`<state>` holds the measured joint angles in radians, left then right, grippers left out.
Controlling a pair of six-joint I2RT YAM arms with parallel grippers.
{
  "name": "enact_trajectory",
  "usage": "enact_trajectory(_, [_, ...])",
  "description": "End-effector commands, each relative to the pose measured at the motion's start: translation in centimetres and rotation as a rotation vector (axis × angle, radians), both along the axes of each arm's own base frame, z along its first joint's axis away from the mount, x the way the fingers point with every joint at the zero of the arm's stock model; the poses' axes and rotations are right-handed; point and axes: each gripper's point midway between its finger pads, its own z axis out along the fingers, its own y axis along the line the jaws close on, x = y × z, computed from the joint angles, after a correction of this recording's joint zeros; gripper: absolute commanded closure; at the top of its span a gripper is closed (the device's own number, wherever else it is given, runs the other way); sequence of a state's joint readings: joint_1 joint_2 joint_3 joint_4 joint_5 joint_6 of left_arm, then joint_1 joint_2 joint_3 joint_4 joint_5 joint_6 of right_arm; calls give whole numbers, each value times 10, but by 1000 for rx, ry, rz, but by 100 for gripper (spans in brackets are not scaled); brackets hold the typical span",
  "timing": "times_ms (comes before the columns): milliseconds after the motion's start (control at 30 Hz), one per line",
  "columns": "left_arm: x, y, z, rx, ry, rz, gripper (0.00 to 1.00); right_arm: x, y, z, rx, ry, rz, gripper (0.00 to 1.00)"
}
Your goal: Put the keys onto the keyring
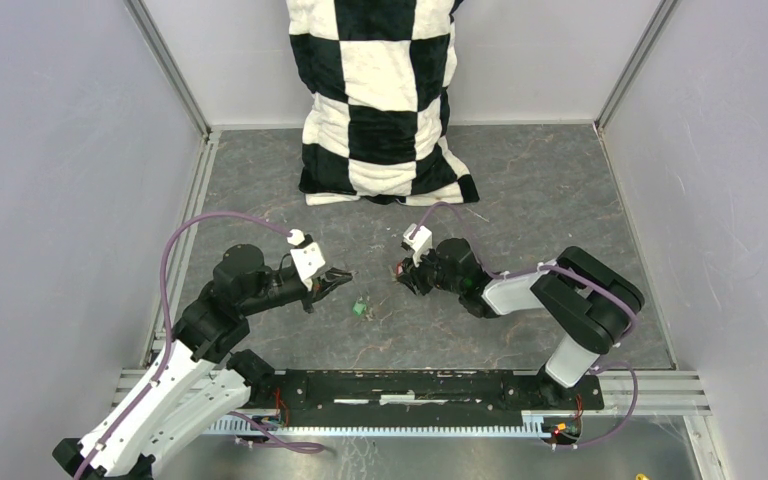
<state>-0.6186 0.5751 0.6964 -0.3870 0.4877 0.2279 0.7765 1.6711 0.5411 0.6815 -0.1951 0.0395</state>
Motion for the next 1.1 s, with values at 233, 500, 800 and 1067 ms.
enact_trajectory(233, [5,-4,19,-49,-47,5,98,12,17,8,40,-15,18,69])
enact_trajectory(500, [5,-3,18,-46,-50,7,98,10,14,-5,12,17,11,81])
enact_trajectory(800, [4,-4,19,-53,-52,2,98,5,7,-10,-8,20,10,99])
enact_trajectory(1067, [8,-4,17,-58,-50,19,98,-15,7,36,107,-17,73,100])
